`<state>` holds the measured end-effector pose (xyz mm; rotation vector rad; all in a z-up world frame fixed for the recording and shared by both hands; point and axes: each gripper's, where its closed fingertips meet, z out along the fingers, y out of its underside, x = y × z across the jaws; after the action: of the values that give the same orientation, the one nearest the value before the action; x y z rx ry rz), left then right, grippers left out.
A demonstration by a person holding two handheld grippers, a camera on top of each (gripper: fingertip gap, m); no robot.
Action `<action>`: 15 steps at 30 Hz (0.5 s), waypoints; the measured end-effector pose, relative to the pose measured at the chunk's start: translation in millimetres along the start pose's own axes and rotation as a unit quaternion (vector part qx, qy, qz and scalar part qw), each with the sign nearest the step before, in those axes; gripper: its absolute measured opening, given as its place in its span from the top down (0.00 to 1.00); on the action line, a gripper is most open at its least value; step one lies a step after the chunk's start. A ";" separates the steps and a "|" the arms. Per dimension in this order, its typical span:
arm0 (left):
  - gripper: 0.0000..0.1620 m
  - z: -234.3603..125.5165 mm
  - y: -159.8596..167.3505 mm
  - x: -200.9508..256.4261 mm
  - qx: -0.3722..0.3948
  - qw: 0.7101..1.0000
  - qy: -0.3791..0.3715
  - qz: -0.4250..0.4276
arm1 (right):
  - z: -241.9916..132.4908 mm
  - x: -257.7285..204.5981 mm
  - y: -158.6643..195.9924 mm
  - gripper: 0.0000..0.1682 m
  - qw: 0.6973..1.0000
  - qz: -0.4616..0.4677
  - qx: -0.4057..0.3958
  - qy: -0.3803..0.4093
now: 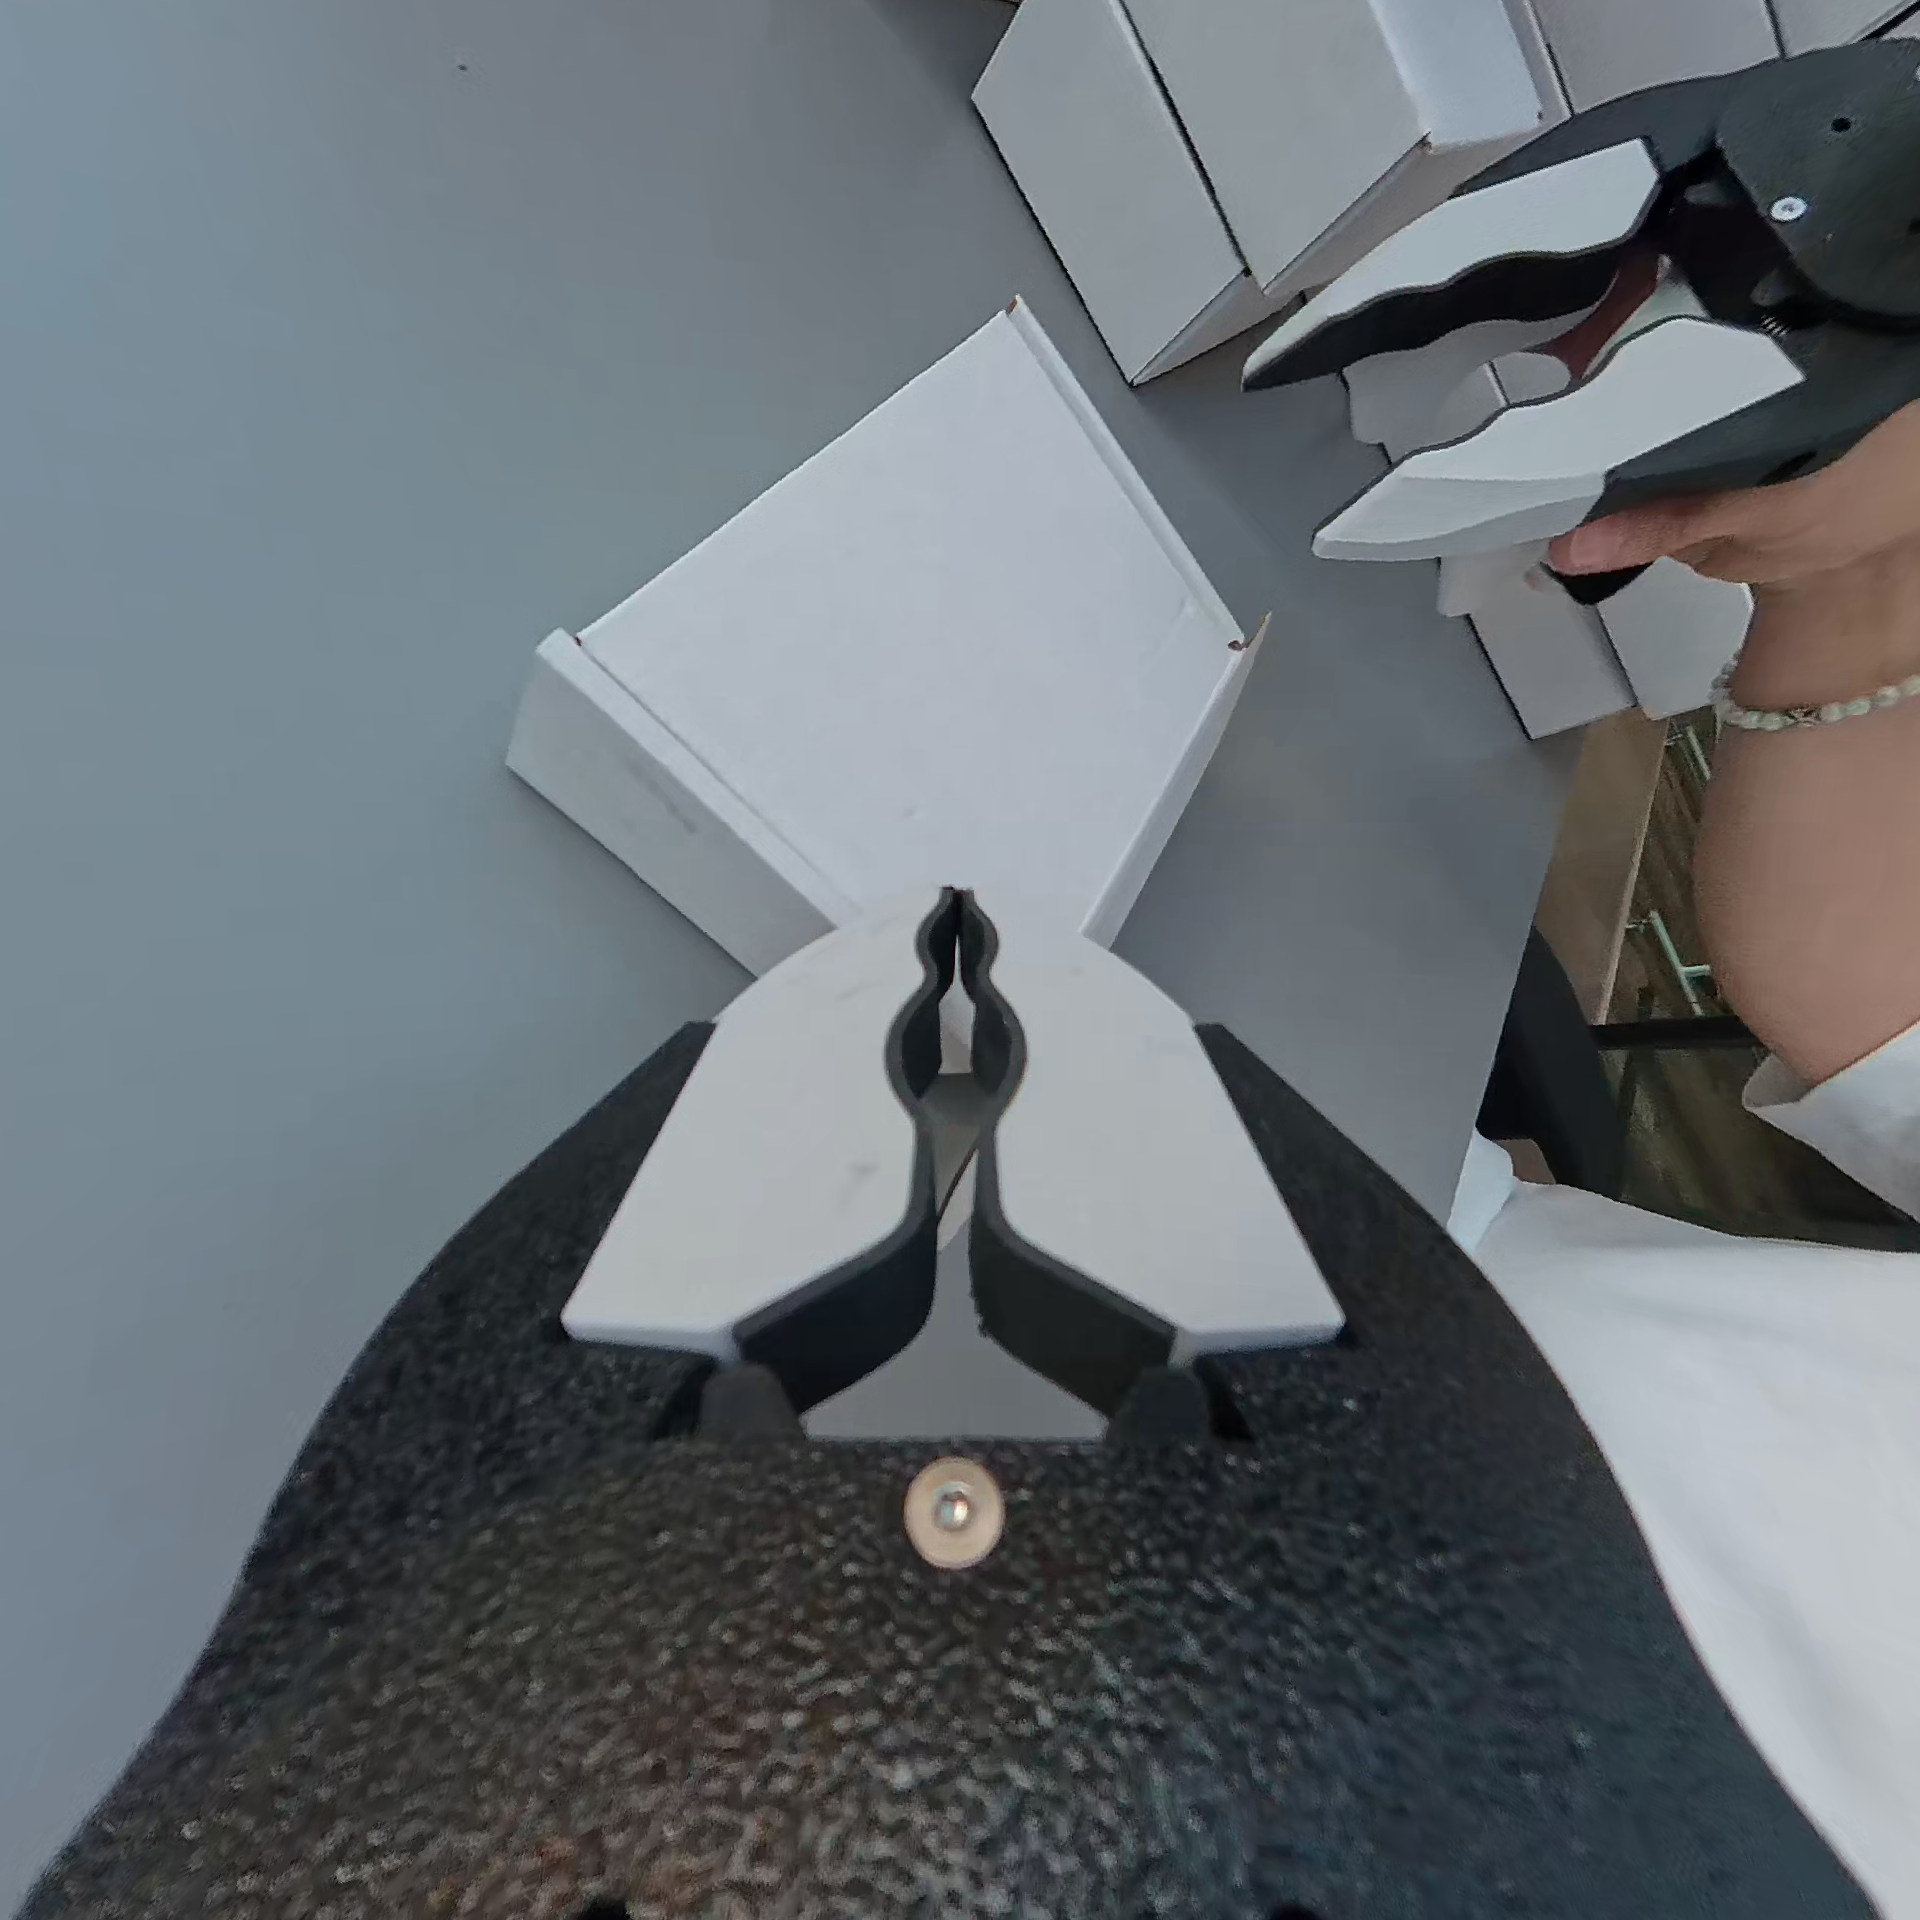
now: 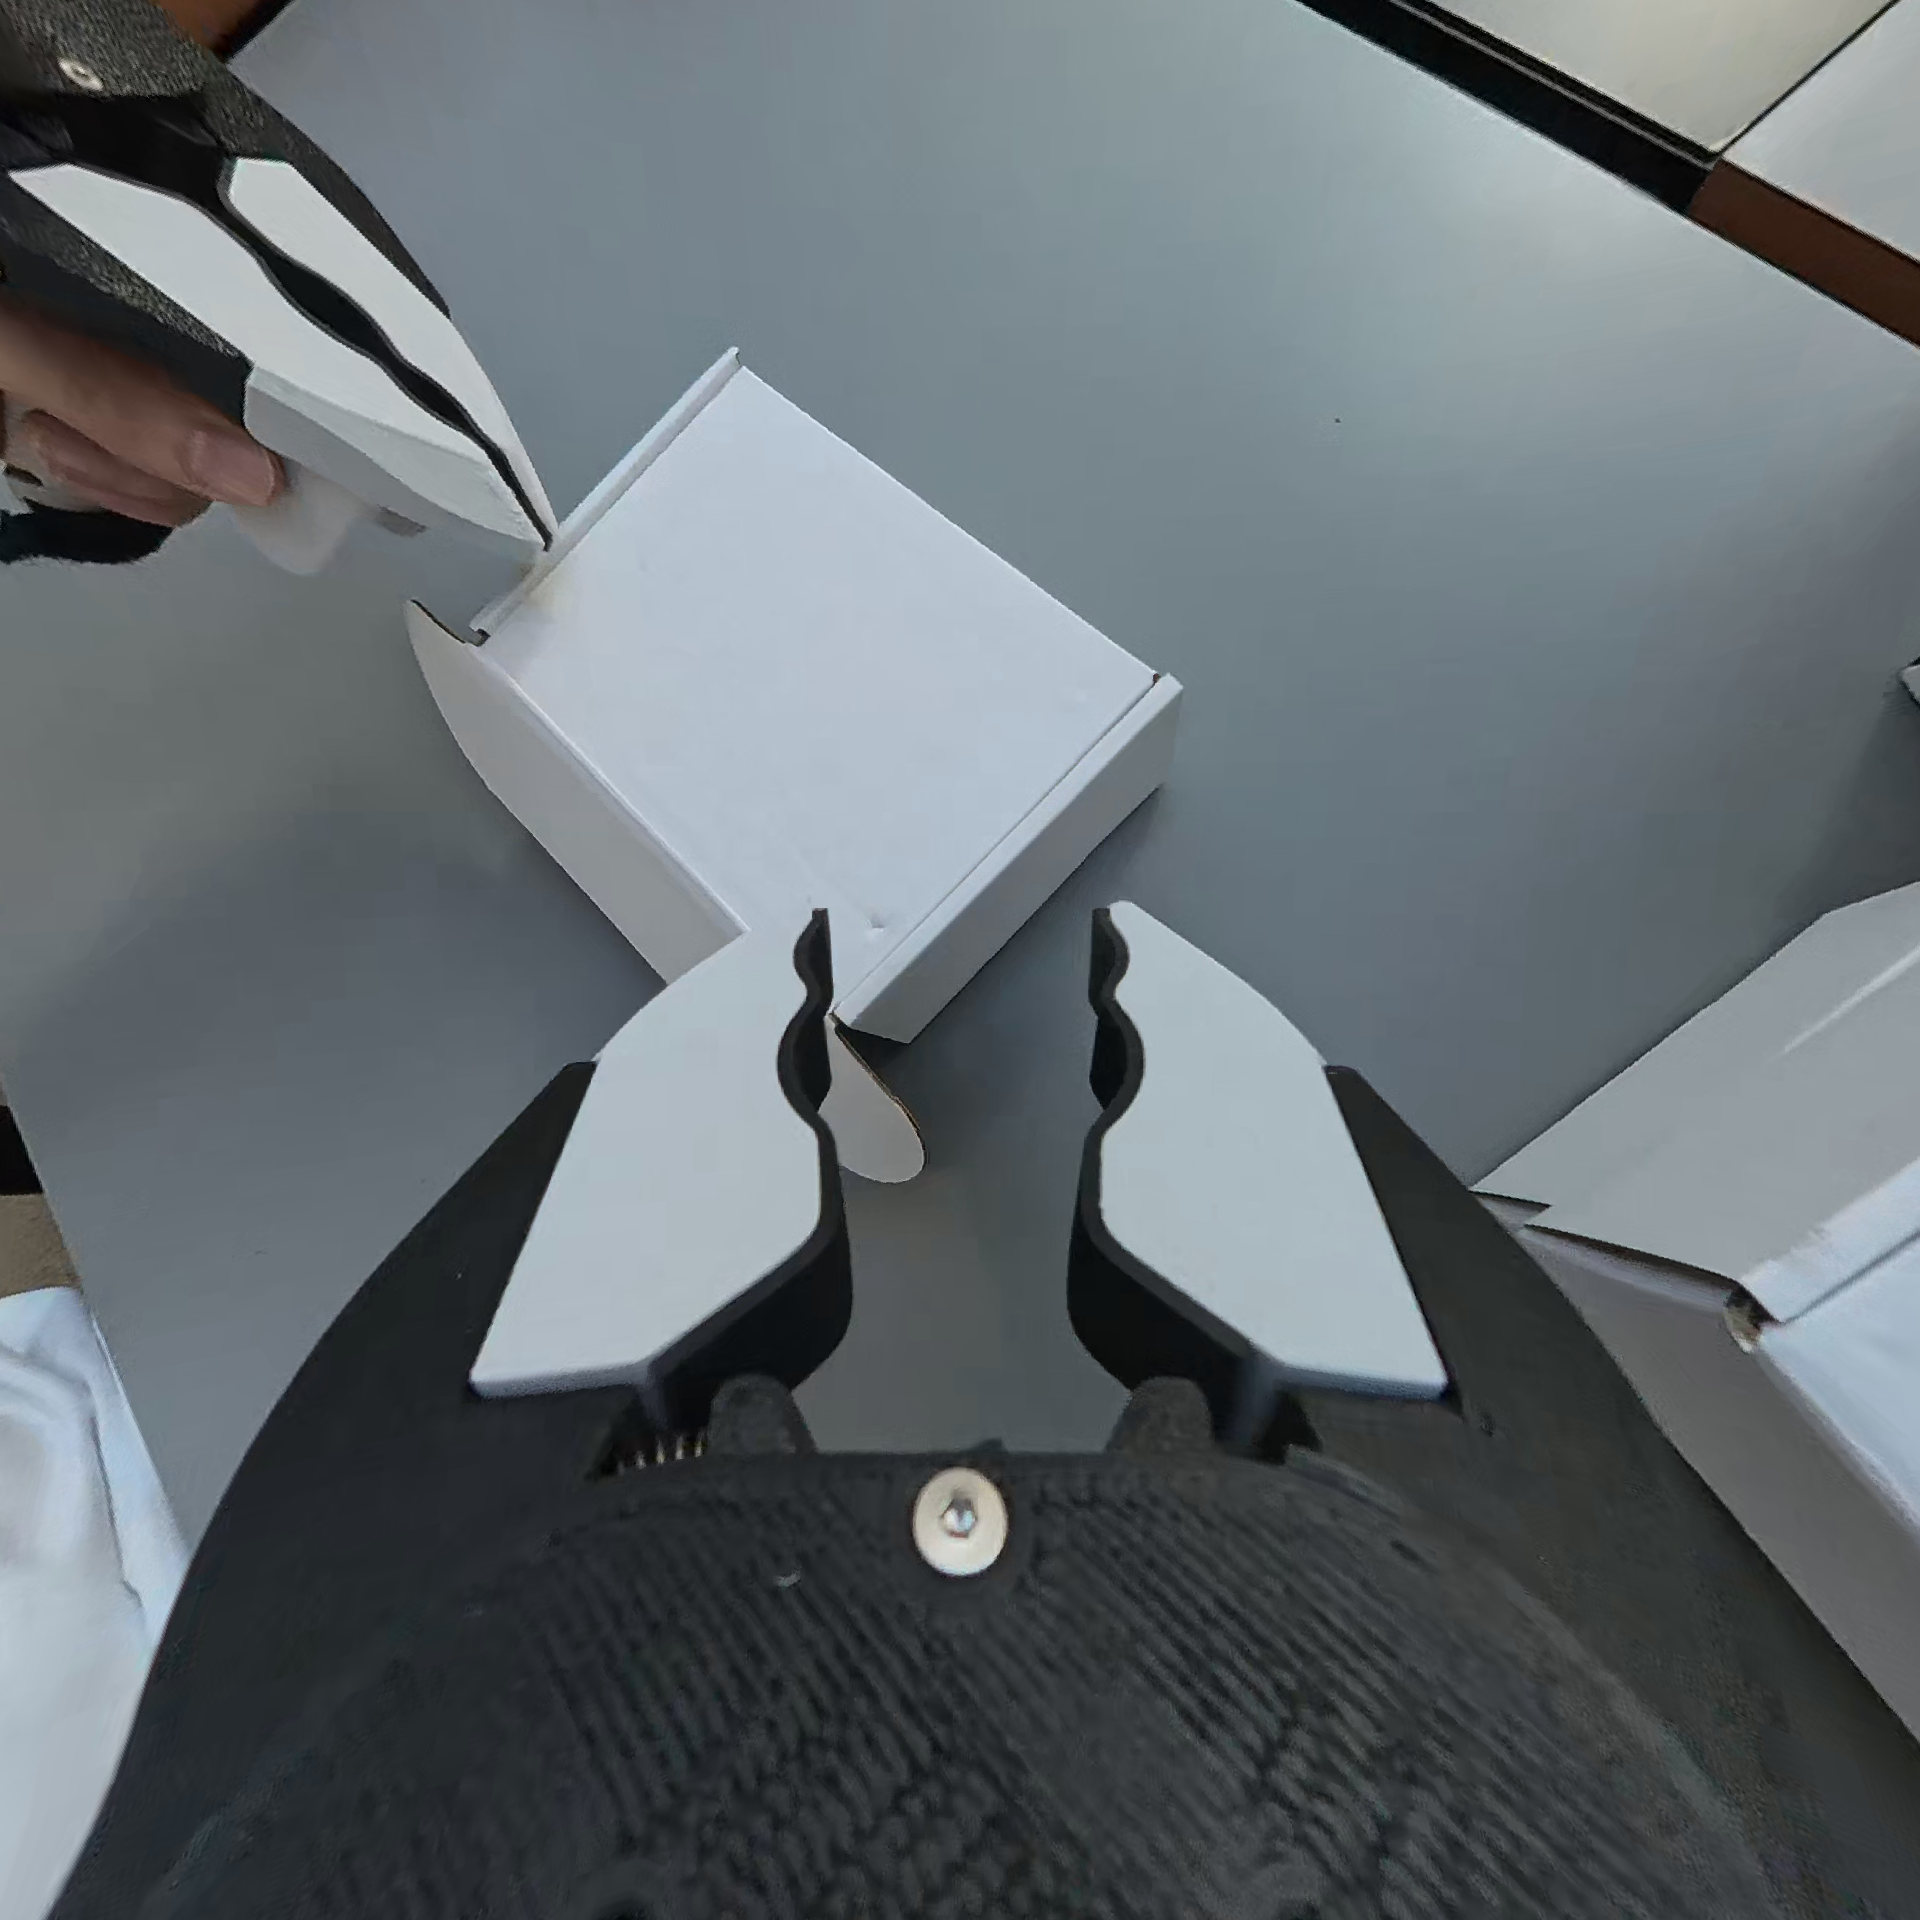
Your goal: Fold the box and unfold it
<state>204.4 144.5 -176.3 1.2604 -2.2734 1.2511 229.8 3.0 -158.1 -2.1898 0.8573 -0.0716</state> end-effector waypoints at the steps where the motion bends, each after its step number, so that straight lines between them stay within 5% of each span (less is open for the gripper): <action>1: 1.00 3.0 2.9 -4.2 -0.006 1.000 -0.010 0.002 | 1.0 2.9 2.1 0.66 1.000 0.020 0.004 -0.005; 7: 1.00 0.8 1.8 -7.3 0.019 1.000 -0.017 0.009 | 10.2 8.5 4.9 0.49 0.984 0.153 0.017 -0.086; 15: 1.00 -6.3 6.0 -14.3 0.029 0.999 -0.035 0.022 | 29.8 -1.3 -5.3 0.47 0.933 0.291 0.008 -0.214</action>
<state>207.0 159.1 -184.2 1.3001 -2.3403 1.3167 240.9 25.4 -175.2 -1.7499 1.1916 0.6602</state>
